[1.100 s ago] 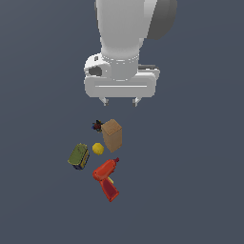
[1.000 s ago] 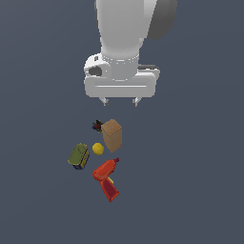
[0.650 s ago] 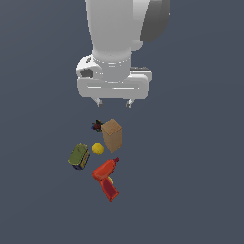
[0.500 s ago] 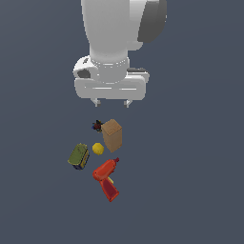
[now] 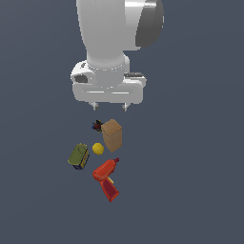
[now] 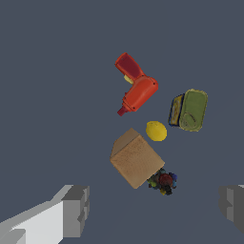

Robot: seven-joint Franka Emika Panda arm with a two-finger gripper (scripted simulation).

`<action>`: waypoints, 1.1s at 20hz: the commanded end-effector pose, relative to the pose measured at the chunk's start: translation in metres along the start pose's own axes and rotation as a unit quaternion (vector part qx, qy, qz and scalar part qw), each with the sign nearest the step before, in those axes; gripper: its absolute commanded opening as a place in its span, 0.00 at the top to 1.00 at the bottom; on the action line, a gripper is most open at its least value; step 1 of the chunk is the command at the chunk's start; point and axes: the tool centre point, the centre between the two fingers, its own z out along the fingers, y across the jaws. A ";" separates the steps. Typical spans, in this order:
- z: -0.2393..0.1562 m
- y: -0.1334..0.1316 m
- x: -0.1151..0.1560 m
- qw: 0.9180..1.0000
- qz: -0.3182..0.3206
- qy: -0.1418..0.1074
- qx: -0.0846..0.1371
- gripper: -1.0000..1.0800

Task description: Pick up a designated object from a clutter of objects.

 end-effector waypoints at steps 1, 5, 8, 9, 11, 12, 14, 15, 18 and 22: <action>0.008 0.006 0.005 1.000 0.004 0.000 0.002 0.04; 0.026 0.019 0.018 1.000 0.014 0.000 0.005 0.04; 0.044 0.033 0.029 1.000 0.024 0.001 0.008 0.04; 0.052 0.039 0.034 1.000 0.028 0.001 0.009 0.04; 0.068 0.051 0.042 0.999 0.037 0.002 0.011 0.04; 0.077 0.058 0.046 0.999 0.041 0.002 0.011 0.04; 0.096 0.072 0.054 0.999 0.051 0.003 0.012 0.04; 0.105 0.080 0.057 0.998 0.056 0.004 0.012 0.04; 0.132 0.100 0.065 0.998 0.068 0.005 0.012 0.04; 0.162 0.123 0.070 0.997 0.082 0.006 0.011 0.04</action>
